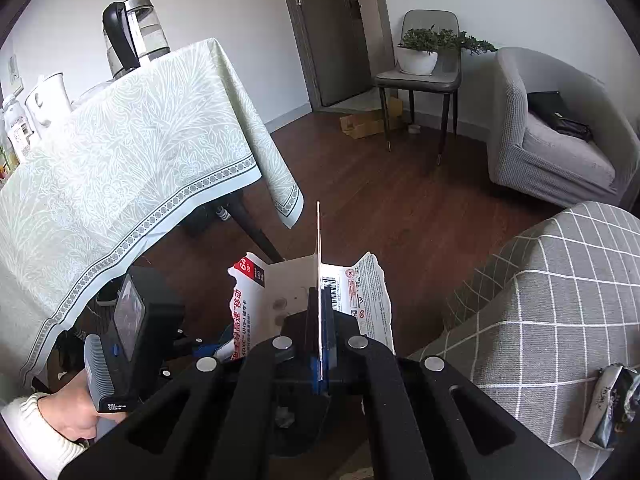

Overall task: Collect trash
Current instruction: 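Carry the tube with the left gripper over the bin and release it, then carry the SanDisk box with the right gripper over the bin and release it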

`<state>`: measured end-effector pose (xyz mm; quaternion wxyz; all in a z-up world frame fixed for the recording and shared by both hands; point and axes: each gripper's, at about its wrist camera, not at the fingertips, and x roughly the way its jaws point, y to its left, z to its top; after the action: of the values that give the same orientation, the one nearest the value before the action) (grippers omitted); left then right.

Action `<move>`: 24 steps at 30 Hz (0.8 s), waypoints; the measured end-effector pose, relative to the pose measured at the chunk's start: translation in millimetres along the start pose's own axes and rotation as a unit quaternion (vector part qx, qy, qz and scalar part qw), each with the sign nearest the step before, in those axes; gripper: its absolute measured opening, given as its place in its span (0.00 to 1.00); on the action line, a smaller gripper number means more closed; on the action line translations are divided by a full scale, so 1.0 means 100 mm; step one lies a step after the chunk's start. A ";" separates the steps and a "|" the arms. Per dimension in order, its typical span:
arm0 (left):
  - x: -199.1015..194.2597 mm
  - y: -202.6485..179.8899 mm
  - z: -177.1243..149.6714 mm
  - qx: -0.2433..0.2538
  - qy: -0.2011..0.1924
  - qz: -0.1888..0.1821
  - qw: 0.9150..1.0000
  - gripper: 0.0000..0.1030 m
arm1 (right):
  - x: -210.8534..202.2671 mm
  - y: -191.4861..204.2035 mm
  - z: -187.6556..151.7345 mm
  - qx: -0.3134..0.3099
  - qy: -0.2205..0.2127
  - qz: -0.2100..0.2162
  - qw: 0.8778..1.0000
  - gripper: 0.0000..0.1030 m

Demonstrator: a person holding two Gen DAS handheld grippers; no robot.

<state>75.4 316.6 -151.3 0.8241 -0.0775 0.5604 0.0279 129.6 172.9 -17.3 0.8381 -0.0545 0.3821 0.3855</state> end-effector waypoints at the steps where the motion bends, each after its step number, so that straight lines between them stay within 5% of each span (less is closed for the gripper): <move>1: 0.03 0.02 -0.02 0.003 0.009 0.003 1.000 0.32 | 0.04 0.02 0.00 -0.001 0.003 0.002 1.000 0.01; 8: -0.04 0.21 -0.09 -0.019 0.015 -0.009 1.000 0.55 | 0.28 0.15 0.02 -0.007 0.020 0.003 1.000 0.00; 24: -0.77 0.53 0.05 -0.062 -0.097 -0.016 0.993 0.56 | 0.96 0.48 -0.32 -0.031 0.092 0.025 0.995 0.00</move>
<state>44.4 372.5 -82.8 0.8684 -0.1349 0.4737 0.0568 117.2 252.1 -96.1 0.7876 -0.1062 0.4466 0.4111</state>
